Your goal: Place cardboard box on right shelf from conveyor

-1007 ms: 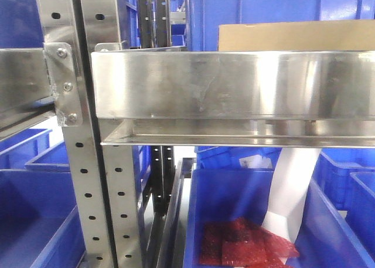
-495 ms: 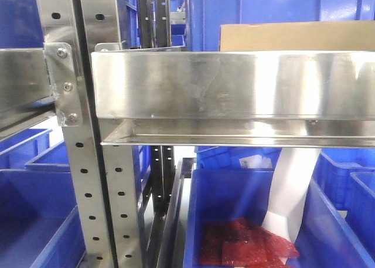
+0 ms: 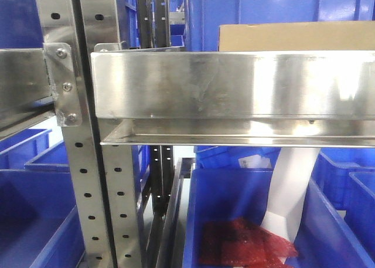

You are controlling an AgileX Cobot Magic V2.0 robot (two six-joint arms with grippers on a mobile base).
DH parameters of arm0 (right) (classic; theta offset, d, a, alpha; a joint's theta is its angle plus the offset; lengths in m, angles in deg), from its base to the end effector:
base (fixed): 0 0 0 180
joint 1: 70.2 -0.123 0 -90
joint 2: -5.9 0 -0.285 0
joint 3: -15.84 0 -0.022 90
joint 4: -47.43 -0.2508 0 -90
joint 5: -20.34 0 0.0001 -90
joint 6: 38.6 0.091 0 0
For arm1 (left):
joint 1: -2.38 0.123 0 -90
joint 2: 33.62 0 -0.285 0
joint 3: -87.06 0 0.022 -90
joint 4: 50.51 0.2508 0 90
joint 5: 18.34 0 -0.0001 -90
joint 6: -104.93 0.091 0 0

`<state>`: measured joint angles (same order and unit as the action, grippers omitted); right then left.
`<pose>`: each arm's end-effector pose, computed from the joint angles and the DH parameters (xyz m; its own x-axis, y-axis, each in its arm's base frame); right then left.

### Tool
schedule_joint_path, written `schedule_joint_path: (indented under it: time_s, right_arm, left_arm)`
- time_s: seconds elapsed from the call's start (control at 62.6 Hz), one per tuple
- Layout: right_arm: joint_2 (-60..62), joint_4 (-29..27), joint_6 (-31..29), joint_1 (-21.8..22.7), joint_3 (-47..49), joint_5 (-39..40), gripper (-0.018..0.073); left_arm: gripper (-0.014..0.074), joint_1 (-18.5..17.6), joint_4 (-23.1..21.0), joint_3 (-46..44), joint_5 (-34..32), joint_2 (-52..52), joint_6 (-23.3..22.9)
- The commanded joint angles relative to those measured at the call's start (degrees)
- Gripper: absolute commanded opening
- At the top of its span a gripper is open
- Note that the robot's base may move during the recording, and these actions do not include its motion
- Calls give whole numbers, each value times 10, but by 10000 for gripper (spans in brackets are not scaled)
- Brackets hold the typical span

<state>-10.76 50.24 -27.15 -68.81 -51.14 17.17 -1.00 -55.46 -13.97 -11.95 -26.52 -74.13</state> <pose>0.0646 -0.0018 0.2593 0.0591 0.1489 -0.9871 0.0183 0.9885 0.1502 0.0566 -0.0042 0.1934 -0.0471 -0.0667 -0.9967 0.0654 0.9954 -0.0697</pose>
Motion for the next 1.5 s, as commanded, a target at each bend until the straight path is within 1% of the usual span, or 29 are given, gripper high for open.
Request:
schedule_joint_path:
  time_s: [0.0,0.495,0.543,0.623,0.767,0.863,0.911,1.039,1.087,1.135,1.23,1.294,1.486]
  right_arm:
    - [29,-1,0,2,3,39,53]
    - [43,-1,0,2,-15,36,53]
    - [43,2,0,2,-21,38,53]
    - [52,27,0,2,-41,40,53]
    - [104,27,-1,0,-87,44,53]
    - [103,27,-1,0,-118,53,53]
    - [103,27,-1,0,-116,35,53]
    - [103,27,-3,0,-116,35,53]
    - [103,16,-7,0,-116,35,53]
    - [103,-9,-15,0,-116,36,53]
    - [103,-53,-51,0,-116,36,53]
    - [103,-54,-69,0,-116,40,53]
    - [103,-54,-69,0,-116,58,53]
  left_arm:
    - [-119,-2,-3,-2,-47,-5,-3]
    - [-119,-2,-3,-2,-47,-5,-3]
    - [-119,-2,-3,-2,-47,-5,-3]
    - [-119,-2,-3,-2,-47,-5,-3]
    - [-119,-2,-3,-2,-47,-5,-3]
    - [-119,-2,-3,-2,-47,-5,-3]
    - [-119,-2,-3,-2,-47,-5,-3]
    - [-119,-2,-3,-2,-47,-5,-3]
    - [-119,-2,-3,-2,-47,-5,-3]
    - [-119,-2,-3,-2,-47,-5,-3]
    - [-119,-2,-3,-2,-47,-5,-3]
    - [-119,-2,-3,-2,-47,-5,-3]
    - [-119,-2,-3,-2,-47,-5,-3]
